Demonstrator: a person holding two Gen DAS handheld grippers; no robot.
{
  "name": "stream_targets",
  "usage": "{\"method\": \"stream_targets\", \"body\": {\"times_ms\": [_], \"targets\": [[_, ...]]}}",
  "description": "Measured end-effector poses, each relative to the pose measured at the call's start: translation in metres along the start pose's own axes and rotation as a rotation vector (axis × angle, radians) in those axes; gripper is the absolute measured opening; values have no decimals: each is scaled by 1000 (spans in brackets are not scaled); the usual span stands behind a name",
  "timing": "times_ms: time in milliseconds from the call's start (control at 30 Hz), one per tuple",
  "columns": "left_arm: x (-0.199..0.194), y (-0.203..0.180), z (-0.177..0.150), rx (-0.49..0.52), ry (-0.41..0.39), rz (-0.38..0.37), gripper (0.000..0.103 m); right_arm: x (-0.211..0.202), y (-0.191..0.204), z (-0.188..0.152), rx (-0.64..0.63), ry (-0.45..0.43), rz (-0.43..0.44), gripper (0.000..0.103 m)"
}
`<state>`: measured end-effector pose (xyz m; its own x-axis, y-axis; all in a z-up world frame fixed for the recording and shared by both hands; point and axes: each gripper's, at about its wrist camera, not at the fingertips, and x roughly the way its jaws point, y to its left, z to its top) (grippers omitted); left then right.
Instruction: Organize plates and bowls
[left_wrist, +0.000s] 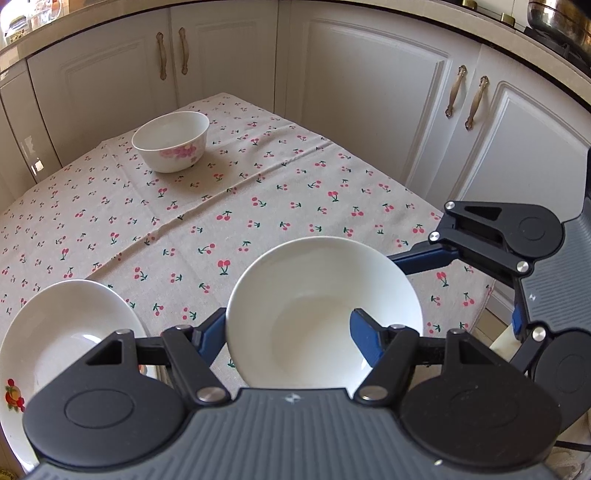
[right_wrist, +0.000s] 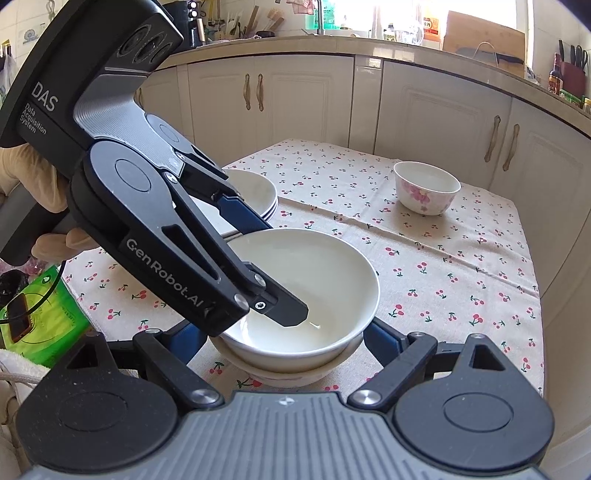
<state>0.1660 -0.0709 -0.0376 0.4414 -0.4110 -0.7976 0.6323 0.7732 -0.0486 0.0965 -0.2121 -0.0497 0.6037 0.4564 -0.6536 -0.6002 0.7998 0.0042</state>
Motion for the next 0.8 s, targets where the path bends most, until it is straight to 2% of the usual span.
{"method": "stream_targets", "body": {"times_ms": [33,100,267,467,800], "targets": [[1,0,0,2,2,1,73,-1,0,0,0,-3,7,95],[1,2,0,-4,0,-7,76,-4,0,0,3,-28,23,103],[-6,2,1,-5,-17,-7,82,-9,-2,1,-3,-36,14,103],[-19,9,10,-11,-58,9,84,-19,-5,7,-28,-59,1,103],[-19,43,55,-8,-112,65,85,-23,-46,42,-80,-112,-83,103]]}}
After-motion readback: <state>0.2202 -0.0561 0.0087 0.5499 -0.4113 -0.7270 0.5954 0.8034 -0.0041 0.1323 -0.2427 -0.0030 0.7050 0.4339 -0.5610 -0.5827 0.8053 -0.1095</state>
